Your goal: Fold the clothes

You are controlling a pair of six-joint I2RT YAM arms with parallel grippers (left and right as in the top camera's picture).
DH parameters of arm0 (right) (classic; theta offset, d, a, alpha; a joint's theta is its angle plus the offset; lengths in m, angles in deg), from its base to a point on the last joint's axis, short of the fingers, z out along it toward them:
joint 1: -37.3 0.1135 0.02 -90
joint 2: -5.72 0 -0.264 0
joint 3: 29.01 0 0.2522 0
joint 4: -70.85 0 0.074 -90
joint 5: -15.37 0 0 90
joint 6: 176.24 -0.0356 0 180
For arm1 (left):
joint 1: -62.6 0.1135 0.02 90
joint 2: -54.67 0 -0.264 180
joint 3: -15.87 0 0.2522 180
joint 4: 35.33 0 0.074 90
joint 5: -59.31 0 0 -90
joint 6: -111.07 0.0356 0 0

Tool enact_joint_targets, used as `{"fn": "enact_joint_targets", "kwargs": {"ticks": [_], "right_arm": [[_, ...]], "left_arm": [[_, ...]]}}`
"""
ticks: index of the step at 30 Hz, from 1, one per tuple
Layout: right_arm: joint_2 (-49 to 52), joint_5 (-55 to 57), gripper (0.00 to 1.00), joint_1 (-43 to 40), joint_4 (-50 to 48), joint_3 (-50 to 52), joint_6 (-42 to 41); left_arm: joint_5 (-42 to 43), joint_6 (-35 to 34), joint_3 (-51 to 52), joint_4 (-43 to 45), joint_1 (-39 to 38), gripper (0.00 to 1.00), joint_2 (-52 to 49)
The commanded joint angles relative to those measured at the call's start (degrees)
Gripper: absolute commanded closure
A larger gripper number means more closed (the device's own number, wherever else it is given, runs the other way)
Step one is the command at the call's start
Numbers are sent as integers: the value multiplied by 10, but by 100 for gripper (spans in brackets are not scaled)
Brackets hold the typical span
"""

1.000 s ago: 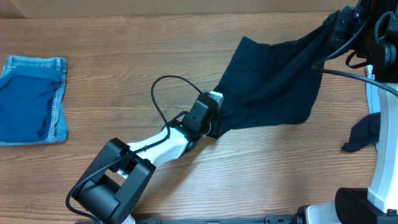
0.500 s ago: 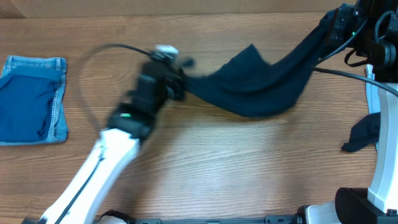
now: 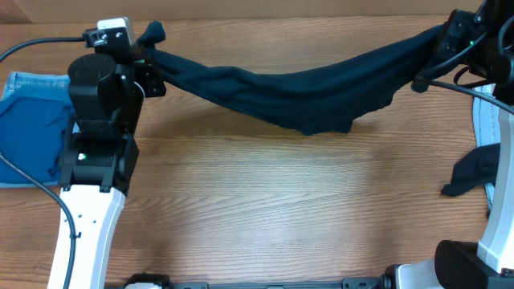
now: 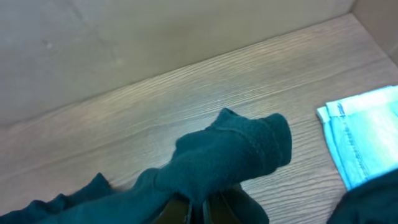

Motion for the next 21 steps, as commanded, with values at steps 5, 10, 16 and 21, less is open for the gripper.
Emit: {"fn": "enact_joint_targets", "kwargs": {"ticks": [5, 10, 16, 21], "right_arm": [[64, -3, 83, -2, -47, -16, 51], [218, -18, 29, -2, -28, -16, 40], [208, -128, 35, 9, 106, -16, 72], [208, -182, 38, 79, 166, -16, 128]], "left_arm": [[-3, 19, -19, -1, 3, 96, 41], [-3, 19, -19, -42, 2, 96, 41], [-3, 34, -19, -47, 2, 96, 41], [-3, 34, -19, -12, 2, 96, 41]]}}
